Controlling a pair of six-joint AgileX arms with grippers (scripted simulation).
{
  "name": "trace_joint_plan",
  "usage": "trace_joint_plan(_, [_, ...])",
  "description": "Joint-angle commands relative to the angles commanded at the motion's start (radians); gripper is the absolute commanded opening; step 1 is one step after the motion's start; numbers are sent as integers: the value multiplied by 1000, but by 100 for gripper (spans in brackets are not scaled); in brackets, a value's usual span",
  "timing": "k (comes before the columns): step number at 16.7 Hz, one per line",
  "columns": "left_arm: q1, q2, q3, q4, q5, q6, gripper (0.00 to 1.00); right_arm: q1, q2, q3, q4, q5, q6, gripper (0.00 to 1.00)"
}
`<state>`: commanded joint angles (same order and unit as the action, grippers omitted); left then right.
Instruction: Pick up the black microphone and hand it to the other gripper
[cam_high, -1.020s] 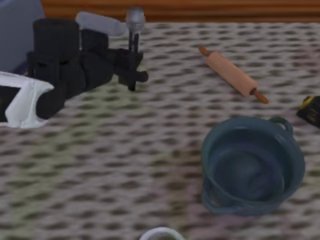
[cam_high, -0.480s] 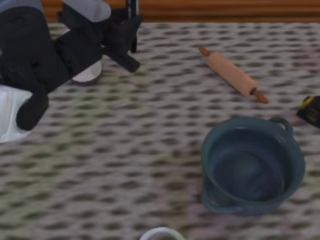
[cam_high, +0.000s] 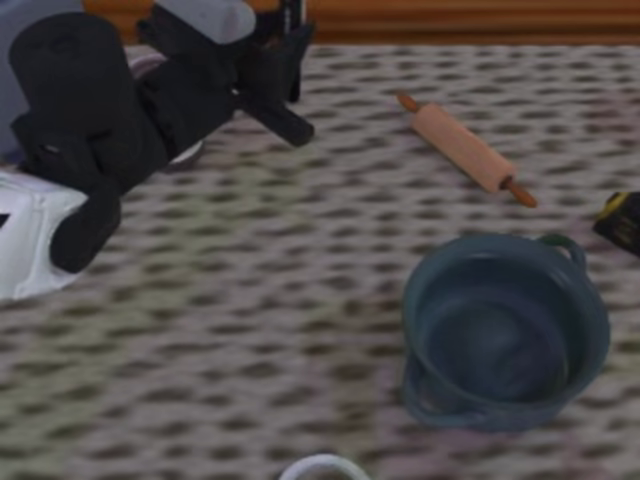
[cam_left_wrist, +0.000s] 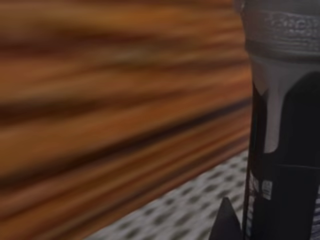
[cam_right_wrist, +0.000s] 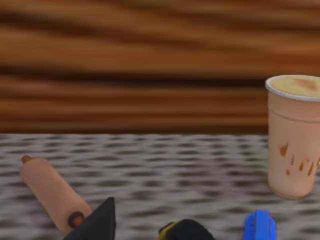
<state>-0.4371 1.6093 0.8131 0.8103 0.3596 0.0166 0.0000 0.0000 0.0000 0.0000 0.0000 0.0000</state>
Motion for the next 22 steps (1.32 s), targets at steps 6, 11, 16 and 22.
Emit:
trace_joint_plan(6, [-185, -101, -8, -49, -198, 1, 0, 0, 0, 0, 0, 0, 0, 100])
trace_joint_plan(11, [-192, -105, -6, -50, -205, 2, 0, 0, 0, 0, 0, 0, 0, 100])
trace_joint_plan(16, [-195, -108, -8, -51, -208, 2, 0, 0, 0, 0, 0, 0, 0, 100])
trace_joint_plan(22, [-195, -108, -8, -51, -208, 2, 0, 91, 110, 87, 59, 21, -2, 100])
